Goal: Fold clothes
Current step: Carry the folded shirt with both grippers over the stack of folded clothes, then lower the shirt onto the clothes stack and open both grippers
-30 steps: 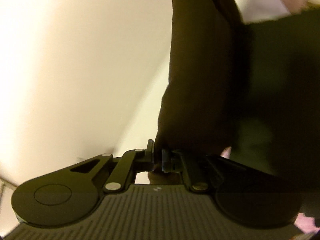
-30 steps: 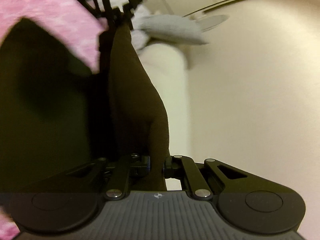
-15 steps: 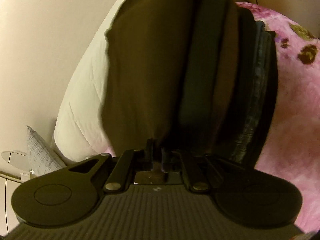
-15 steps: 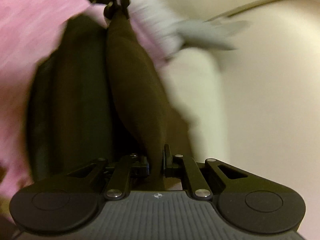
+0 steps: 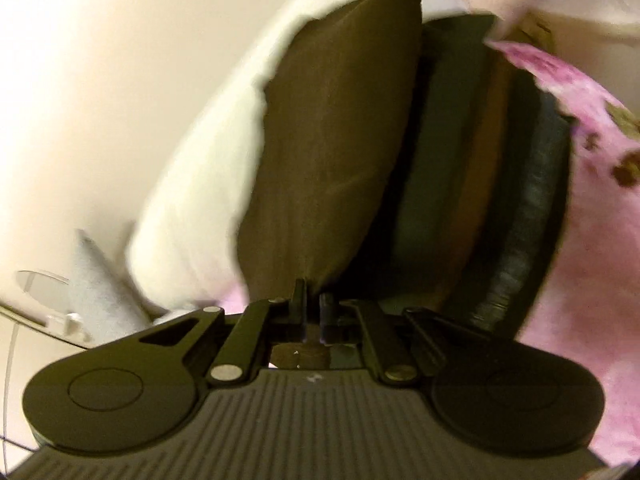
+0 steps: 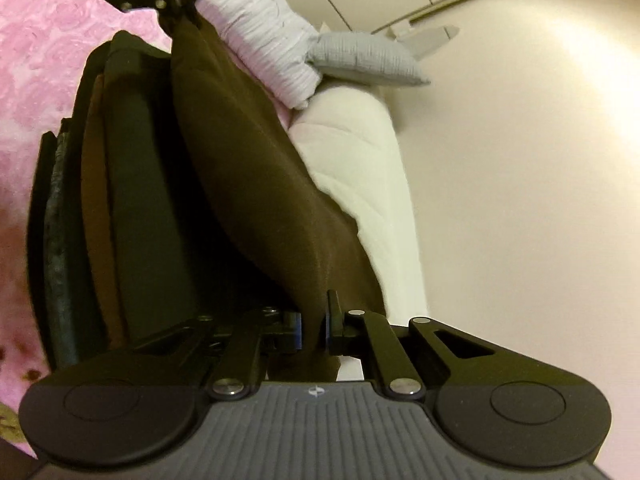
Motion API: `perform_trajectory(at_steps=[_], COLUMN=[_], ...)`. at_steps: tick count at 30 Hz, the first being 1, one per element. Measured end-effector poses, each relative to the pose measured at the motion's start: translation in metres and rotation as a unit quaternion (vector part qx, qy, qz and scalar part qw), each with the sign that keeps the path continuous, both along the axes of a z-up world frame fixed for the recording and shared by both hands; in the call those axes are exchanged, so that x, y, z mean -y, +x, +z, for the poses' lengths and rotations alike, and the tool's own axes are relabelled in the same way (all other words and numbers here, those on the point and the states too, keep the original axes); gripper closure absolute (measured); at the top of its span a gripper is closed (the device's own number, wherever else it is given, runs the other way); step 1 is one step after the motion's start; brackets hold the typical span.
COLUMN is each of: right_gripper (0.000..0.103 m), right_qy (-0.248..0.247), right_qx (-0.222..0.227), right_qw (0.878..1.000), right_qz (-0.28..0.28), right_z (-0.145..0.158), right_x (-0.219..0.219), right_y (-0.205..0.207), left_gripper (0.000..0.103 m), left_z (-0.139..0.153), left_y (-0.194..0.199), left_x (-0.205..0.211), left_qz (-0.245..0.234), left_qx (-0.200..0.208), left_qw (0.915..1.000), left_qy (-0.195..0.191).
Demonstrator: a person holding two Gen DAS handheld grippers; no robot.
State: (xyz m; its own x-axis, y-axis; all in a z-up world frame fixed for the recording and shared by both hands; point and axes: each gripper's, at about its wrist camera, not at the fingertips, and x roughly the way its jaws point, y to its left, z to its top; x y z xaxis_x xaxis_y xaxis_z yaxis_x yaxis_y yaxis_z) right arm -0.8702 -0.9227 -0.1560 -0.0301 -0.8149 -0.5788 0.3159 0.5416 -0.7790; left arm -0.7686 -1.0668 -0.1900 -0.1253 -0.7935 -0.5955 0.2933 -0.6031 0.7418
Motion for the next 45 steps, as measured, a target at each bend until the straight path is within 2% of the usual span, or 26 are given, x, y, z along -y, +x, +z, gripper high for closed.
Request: perform_trajectory(at_steps=[4,12,17,21,24,27,32,37,38,40,43,45], right_gripper=[0.095,0.091,0.081,0.079,0.079,0.079,0.079,0.080,0.080,0.080,0.079,0.071], right_qy=[0.006,0.008,0.019,0.010,0.004,0.001,0.073,0.144,0.153,0.154,0.148,0.136], right_qx=[-0.005,0.004,0.032,0.107,0.162,0.225,0.291,0.353,0.359,0.348,0.346,0.351], right_qw=[1.000,1.000,0.997,0.990,0.980,0.963,0.931,0.886,0.880,0.886,0.886,0.883], right_qz=[-0.005,-0.030,-0.063,-0.092,-0.114,-0.148,-0.208,-0.265,-0.271,-0.266,-0.271,-0.281], right_z=[0.000,0.017,0.027,0.053,0.073,0.086,0.072,0.058,0.056,0.055,0.062,0.070], right_x=[0.000,-0.003,-0.017,-0.026,-0.033,-0.017,0.013,0.044,0.047,0.046,0.043,0.037], right_y=[-0.003,-0.009,-0.009,-0.010,-0.010,-0.012,-0.024,-0.035,-0.037,-0.035,-0.033,-0.033], left_gripper=[0.100,0.092,0.091,0.087,0.081,0.079,0.078,0.077,0.077,0.073,0.063,0.054], left_z=[-0.014,0.001,0.023,0.042,0.053,0.048,0.040,0.032,0.031,0.027,0.033,0.041], left_y=[-0.001,0.034,0.050,0.061,0.067,0.065,0.062,0.060,0.059,0.058,0.065,0.072], left_x=[-0.002,-0.009,-0.011,-0.013,-0.012,-0.002,0.013,0.029,0.032,0.038,0.028,0.016], left_qz=[0.000,0.047,0.109,0.159,0.191,0.201,0.217,0.233,0.236,0.242,0.263,0.277], left_qx=[0.010,-0.014,-0.079,-0.135,-0.170,-0.180,-0.197,-0.214,-0.217,-0.223,-0.250,-0.272], left_qw=[0.9999,0.9986,0.9905,0.9776,0.9662,0.9618,0.9534,0.9440,0.9419,0.9377,0.9244,0.9140], left_qy=[0.008,0.023,0.025,0.028,0.032,0.047,0.071,0.096,0.101,0.111,0.117,0.120])
